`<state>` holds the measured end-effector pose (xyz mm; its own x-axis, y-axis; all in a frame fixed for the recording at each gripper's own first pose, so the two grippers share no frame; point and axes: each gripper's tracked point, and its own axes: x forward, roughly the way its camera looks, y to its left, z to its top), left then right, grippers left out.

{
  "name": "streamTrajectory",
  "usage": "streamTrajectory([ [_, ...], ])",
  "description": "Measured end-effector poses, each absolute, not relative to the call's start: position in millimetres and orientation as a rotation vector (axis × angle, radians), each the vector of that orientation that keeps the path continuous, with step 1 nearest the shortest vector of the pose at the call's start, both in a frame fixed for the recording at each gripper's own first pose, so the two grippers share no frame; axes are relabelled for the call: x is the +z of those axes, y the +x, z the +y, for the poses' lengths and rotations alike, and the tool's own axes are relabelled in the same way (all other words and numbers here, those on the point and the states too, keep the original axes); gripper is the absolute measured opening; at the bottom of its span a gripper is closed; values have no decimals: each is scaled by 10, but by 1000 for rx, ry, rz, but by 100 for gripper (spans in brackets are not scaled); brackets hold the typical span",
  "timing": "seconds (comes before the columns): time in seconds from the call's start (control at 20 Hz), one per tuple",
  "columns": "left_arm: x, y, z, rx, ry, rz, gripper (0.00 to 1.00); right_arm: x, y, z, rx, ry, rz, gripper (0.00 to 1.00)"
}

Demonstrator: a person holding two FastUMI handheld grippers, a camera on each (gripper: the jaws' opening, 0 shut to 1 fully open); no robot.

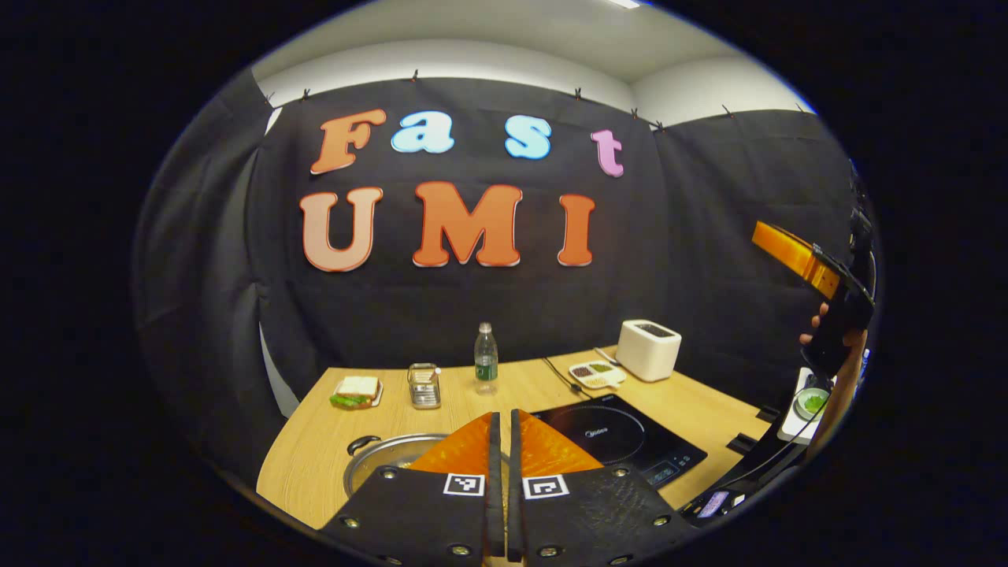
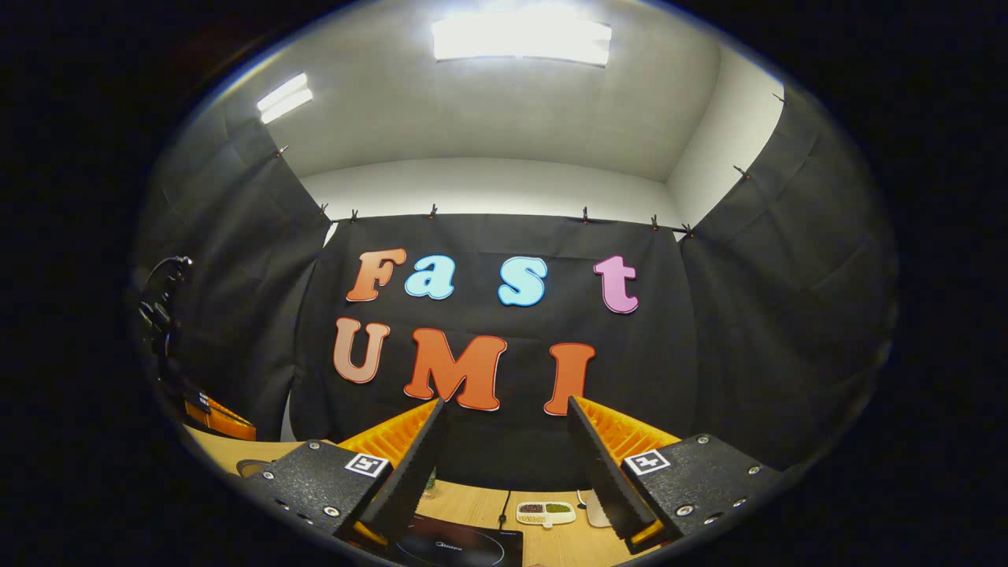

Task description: First push the handle of the pot to place it horizontally, then grasp the pot with both hands and set it on the induction cooktop.

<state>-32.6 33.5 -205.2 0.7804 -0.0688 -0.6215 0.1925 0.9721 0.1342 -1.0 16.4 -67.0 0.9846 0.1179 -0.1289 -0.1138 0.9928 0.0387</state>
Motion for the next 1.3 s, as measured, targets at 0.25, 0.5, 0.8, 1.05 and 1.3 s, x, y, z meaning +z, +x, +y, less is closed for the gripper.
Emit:
streamTrajectory([
  [0.25, -2823, -778, 674, -115, 258, 960, 3, -1037, -59, 221, 135, 10, 188, 93],
  [0.5, -3288, -1327, 652, -199, 256, 1264, 3, -1412, -180, 297, 153, 0, 260, 93],
  [0.8, -3562, -1707, 724, -243, 301, 1463, 3, -1795, -295, 365, 179, -15, 336, 94],
  [1.05, -3799, -1888, 821, -251, 370, 1584, 3, -2047, -390, 379, 200, 6, 396, 93],
  [1.3, -3980, -1875, 730, -233, 334, 1642, 2, -2137, -473, 210, 170, 7, 418, 93],
])
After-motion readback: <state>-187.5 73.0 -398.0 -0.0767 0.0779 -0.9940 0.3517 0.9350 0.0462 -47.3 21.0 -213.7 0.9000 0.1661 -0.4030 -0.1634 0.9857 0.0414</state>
